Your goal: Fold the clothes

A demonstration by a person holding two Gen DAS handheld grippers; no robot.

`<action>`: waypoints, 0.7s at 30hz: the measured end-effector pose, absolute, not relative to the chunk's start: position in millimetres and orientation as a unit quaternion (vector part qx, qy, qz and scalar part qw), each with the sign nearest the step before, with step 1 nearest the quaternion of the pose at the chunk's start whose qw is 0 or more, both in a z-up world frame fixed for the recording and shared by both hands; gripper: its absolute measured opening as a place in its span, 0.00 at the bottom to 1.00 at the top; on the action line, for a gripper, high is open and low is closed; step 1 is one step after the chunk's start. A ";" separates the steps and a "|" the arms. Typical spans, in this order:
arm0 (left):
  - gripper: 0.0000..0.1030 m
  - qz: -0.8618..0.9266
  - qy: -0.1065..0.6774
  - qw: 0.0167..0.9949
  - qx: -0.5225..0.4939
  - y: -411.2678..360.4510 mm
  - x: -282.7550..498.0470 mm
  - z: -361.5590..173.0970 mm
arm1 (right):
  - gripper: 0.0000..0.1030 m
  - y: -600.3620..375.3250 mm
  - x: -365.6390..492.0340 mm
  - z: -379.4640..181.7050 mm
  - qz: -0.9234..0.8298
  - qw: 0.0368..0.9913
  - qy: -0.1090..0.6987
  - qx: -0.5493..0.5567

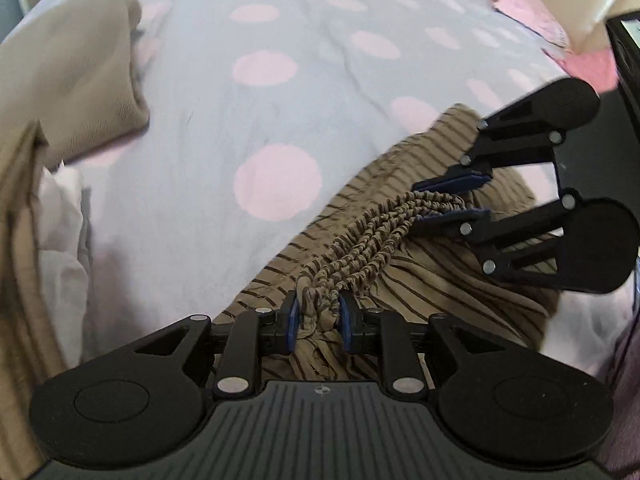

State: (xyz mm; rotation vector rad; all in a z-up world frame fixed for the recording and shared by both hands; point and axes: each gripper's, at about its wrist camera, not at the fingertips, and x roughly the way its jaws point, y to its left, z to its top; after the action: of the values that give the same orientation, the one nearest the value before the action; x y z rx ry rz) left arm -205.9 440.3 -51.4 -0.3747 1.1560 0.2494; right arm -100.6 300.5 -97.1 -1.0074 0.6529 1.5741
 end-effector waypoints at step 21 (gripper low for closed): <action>0.49 0.189 0.467 0.840 -0.201 411.5 -265.1 -0.8 | 0.47 252.1 -58.6 -51.4 0.624 0.661 0.305 -0.284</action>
State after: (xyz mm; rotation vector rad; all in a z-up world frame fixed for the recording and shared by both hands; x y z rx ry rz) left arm -265.1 411.5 -0.8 -0.4248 0.9880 0.3997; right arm -58.6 252.1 -51.4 -0.6426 0.6892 1.4113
